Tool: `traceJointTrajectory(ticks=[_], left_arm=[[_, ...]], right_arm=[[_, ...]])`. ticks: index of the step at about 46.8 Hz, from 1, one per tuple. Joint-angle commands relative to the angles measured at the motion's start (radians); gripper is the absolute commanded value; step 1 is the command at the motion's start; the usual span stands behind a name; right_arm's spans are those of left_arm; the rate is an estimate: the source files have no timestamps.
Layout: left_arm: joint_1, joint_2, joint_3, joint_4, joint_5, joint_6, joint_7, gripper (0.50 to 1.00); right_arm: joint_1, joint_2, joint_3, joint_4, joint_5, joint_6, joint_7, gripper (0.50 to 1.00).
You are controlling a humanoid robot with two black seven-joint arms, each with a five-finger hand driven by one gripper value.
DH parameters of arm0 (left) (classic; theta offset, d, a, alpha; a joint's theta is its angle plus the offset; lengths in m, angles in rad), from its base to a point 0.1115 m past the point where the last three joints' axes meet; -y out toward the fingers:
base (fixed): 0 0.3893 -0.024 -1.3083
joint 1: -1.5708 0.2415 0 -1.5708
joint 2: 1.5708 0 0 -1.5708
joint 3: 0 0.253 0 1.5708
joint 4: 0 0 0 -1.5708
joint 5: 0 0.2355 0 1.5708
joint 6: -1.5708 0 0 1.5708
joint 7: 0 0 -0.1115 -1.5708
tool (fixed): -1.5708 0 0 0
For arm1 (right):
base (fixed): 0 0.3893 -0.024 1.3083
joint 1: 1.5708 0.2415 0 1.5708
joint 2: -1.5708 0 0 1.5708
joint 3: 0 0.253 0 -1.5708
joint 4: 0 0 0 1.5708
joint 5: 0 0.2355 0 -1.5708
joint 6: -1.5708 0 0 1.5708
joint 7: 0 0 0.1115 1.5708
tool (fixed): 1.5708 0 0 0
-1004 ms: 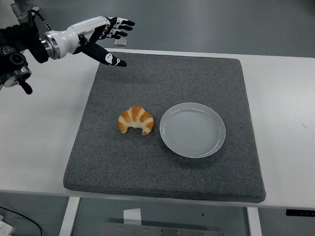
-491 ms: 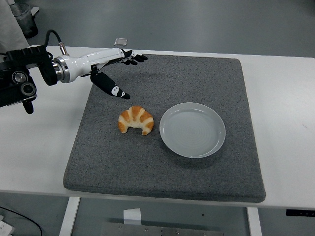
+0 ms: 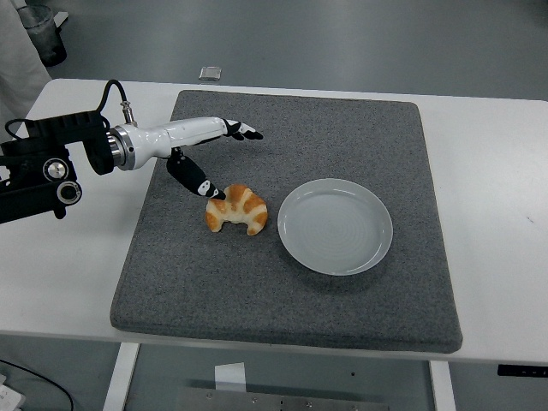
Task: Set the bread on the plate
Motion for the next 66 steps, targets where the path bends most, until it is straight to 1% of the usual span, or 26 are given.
traceJointTrajectory(ticks=[1, 8, 17, 24, 28, 34, 39, 46, 51, 66], left_arm=[[0.001, -0.012, 0.022, 0.002, 0.011, 0.020, 0.001, 0.962], [0.004, -0.038, 0.045, 0.008, 0.014, 0.029, 0.001, 0.960], [0.013, -0.067, 0.059, 0.038, 0.036, 0.083, 0.001, 0.960], [0.023, -0.088, 0.090, 0.057, 0.048, 0.103, 0.001, 0.960], [0.026, -0.104, 0.101, 0.057, 0.050, 0.103, 0.001, 0.960], [0.029, -0.108, 0.102, 0.060, 0.050, 0.103, 0.001, 0.960], [0.030, -0.111, 0.102, 0.091, 0.062, 0.104, 0.001, 0.958], [0.056, -0.131, 0.102, 0.114, 0.089, 0.104, 0.000, 0.958], [0.058, -0.150, 0.102, 0.134, 0.092, 0.109, 0.000, 0.958], [0.066, -0.174, 0.102, 0.152, 0.094, 0.118, -0.002, 0.958]], right_arm=[[0.000, 0.000, 0.000, 0.000, 0.000, 0.000, 0.000, 0.932], [0.000, 0.000, 0.000, 0.000, 0.000, 0.000, 0.000, 0.932], [0.000, 0.000, 0.000, 0.000, 0.000, 0.000, 0.000, 0.932], [0.000, 0.000, 0.000, 0.000, 0.000, 0.000, 0.000, 0.932], [0.000, 0.000, 0.000, 0.000, 0.000, 0.000, 0.000, 0.932], [0.000, 0.000, 0.000, 0.000, 0.000, 0.000, 0.000, 0.932], [0.000, 0.000, 0.000, 0.000, 0.000, 0.000, 0.000, 0.932], [0.000, 0.000, 0.000, 0.000, 0.000, 0.000, 0.000, 0.932], [0.000, 0.000, 0.000, 0.000, 0.000, 0.000, 0.000, 0.932], [0.000, 0.000, 0.000, 0.000, 0.000, 0.000, 0.000, 0.932]])
